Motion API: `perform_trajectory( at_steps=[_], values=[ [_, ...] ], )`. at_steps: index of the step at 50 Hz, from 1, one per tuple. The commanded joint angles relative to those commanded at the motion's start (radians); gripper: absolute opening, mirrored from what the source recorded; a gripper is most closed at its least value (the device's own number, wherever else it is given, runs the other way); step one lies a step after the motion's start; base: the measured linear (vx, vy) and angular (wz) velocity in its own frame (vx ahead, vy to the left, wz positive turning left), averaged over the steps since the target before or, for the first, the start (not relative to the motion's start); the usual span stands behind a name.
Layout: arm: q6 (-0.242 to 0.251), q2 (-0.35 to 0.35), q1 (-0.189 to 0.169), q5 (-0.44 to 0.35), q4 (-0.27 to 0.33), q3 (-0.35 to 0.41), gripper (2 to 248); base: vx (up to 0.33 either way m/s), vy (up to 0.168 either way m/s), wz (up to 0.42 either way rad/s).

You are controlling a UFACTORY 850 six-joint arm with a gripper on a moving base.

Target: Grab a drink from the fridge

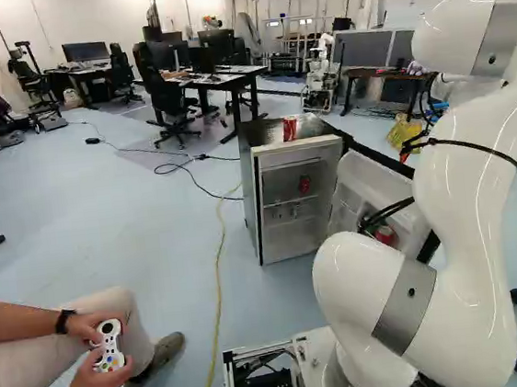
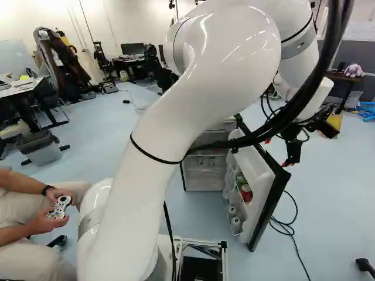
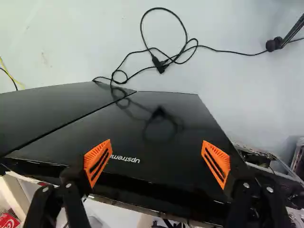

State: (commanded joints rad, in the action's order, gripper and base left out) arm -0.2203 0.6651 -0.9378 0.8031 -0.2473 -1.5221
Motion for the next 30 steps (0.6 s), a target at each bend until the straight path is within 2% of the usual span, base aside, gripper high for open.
perform_trajectory(
  at_steps=[30],
  values=[
    [0.000,-0.032,-0.019,0.054,0.000,0.051,247,0.000,0.000,0.000]
  ],
)
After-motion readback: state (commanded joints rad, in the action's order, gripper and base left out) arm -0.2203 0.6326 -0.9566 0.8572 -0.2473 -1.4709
